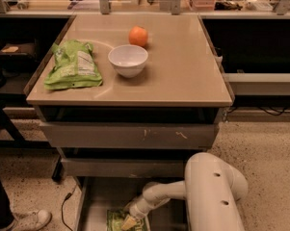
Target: Pick green jalapeno chip bag from bottom drawer and place on counter
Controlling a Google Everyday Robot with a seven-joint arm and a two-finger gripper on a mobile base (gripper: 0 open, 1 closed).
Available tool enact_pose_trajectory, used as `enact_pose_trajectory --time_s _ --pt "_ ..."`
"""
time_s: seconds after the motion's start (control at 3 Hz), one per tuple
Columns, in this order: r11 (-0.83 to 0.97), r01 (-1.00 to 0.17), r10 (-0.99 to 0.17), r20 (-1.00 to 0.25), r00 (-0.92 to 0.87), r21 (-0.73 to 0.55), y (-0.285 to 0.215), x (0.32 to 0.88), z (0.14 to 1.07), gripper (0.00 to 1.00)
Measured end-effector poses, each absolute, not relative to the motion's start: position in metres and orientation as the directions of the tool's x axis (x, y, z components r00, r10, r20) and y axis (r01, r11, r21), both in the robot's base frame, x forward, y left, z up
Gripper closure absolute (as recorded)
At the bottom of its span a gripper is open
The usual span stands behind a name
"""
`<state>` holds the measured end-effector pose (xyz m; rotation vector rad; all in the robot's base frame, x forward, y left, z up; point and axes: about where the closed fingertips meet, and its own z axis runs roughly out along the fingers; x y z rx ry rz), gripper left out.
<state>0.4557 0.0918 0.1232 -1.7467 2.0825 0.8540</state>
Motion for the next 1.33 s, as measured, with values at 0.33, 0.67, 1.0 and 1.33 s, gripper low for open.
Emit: enact_pose_trajectory --time_s 0.33,0.67,1.0,1.33 --pt "0.088 -0.964 -0.791 -0.571 -0.222 0.252 0.092 0.456 0.123 0.64" --pt "0.088 -0.964 -0.791 -0.571 -0.222 0.252 0.092 0.456 0.123 0.88" --pt "0.096 -0.958 -0.769 -0.591 -0.243 0.269 0.088 0.454 0.142 1.00" --pt "0.139 -0.955 -0.731 -0.623 -0.278 0.263 0.076 0.455 0.186 1.00"
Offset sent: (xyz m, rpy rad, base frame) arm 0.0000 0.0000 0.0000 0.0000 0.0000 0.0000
